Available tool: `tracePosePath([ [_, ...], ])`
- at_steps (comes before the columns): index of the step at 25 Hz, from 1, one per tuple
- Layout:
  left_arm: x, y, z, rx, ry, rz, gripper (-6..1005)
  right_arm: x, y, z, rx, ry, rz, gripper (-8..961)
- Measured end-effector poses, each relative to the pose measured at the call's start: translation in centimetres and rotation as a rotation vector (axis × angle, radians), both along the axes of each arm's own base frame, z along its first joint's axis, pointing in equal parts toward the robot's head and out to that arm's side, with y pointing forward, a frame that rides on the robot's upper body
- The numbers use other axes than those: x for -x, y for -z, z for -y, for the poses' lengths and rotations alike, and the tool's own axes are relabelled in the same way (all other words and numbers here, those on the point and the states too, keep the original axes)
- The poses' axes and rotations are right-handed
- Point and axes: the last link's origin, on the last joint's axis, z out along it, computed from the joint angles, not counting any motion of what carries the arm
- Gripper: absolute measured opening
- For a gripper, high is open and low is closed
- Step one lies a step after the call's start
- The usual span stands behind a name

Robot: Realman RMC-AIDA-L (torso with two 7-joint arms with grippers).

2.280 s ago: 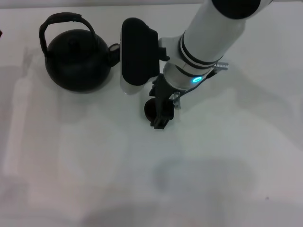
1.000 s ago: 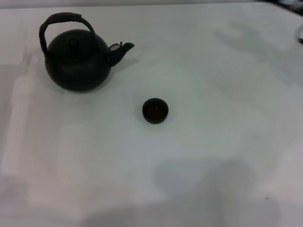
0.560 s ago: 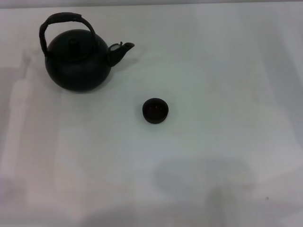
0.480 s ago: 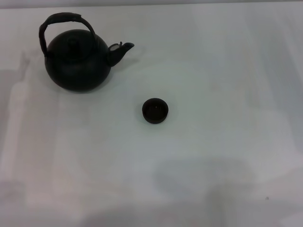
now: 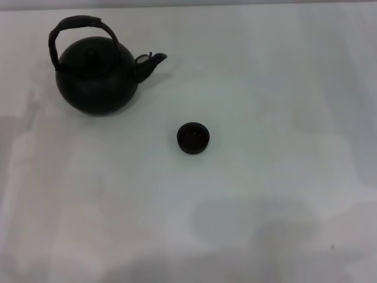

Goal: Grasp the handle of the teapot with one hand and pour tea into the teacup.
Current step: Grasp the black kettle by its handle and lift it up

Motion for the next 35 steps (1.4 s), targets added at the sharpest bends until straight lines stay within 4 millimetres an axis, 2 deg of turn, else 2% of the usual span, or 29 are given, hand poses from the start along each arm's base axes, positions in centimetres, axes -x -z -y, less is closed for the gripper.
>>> tracePosePath([
  [2,-0.4,0.7,1.6,0.014,0.031,0.023,859,0.1,0.0,-0.2,0.003,-0.003,-0.017,825],
  [7,-1.0,1.8,2.4,0.062,0.065,0.011,859,0.2,0.0,-0.5,0.008,0.001,-0.031,825],
  [14,-2.8,3.3,0.1,0.154,0.137,-0.025,858,0.2,0.1,-1.1,0.02,0.02,-0.049,825],
  [26,-3.4,4.1,-3.8,0.228,0.103,-0.068,858,-0.3,0.1,-0.6,0.014,0.033,-0.079,825],
  [35,-3.6,4.2,-5.3,0.229,0.068,-0.094,858,-0.3,0.1,-0.6,0.013,0.032,-0.083,825],
])
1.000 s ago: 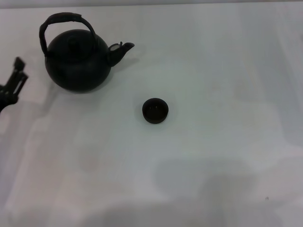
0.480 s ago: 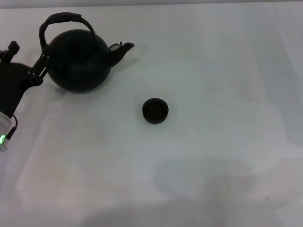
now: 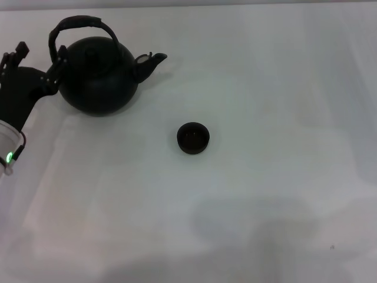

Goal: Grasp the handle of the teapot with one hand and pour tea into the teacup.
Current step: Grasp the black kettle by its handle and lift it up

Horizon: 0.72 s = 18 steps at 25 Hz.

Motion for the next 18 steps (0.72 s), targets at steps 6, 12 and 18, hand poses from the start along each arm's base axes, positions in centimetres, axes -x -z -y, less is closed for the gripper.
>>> tracePosePath([
  [6,0.0,0.0,-0.5,0.003,-0.012,-0.008,858,0.2,0.0,-0.2,0.005,-0.006,0.003,825],
  [12,-0.2,0.0,-1.0,0.008,-0.011,-0.014,858,0.3,-0.1,-0.4,0.006,-0.009,0.006,825],
  [18,-0.1,0.2,-1.2,0.019,-0.028,-0.013,684,0.2,-0.3,-0.5,0.001,-0.012,-0.005,825],
])
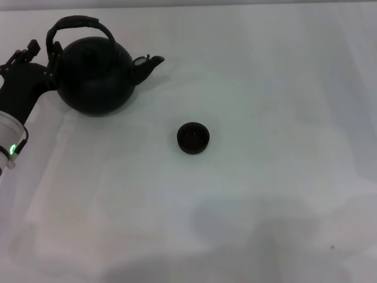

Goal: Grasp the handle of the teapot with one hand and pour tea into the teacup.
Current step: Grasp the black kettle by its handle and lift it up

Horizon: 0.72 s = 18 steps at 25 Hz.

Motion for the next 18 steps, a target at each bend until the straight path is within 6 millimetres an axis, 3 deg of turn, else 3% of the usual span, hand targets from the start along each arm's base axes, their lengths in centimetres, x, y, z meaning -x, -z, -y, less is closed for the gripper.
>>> tracePosePath([
  [3,-0.02,0.11,-0.2,0.006,-0.006,-0.003,455,0.01,-0.02,-0.02,0.0,-0.001,-0.003,825],
  [8,-0.3,0.45,-0.45,0.029,0.004,-0.019,221,0.02,-0.01,-0.06,0.001,0.0,-0.004,825],
  [14,-0.37,0.43,-0.49,0.03,0.007,-0.015,118,-0.14,0.04,0.01,0.005,0.008,-0.005,825],
  [18,-0.59,0.11,-0.46,0.013,0.027,-0.006,118,-0.19,0.05,0.05,0.005,0.01,-0.005,825],
])
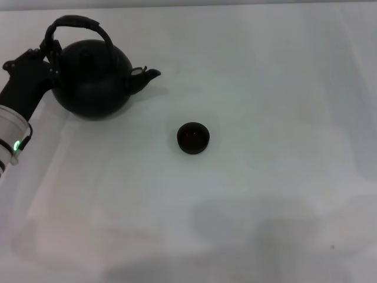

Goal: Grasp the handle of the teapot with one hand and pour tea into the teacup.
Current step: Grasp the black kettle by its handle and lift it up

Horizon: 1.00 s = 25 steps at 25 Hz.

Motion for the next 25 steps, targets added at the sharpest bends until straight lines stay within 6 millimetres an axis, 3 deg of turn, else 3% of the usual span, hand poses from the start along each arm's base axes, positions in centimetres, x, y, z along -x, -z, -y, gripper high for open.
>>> tracePosePath([
  [10,-0.8,-3.2,-0.6,-0.078,0.139,0.014,118,0.0,0.0,0.0,0.0,0.001,0.0,825],
  [17,-2.8,-5.9,-3.1,0.012,0.331,-0.077,117,0.0,-0.2,-0.1,-0.003,-0.002,0.006,825],
  [25,-4.7,-6.7,-5.6,0.142,0.438,-0.212,118,-0.3,-0.2,0.1,-0.002,0.008,0.007,825],
])
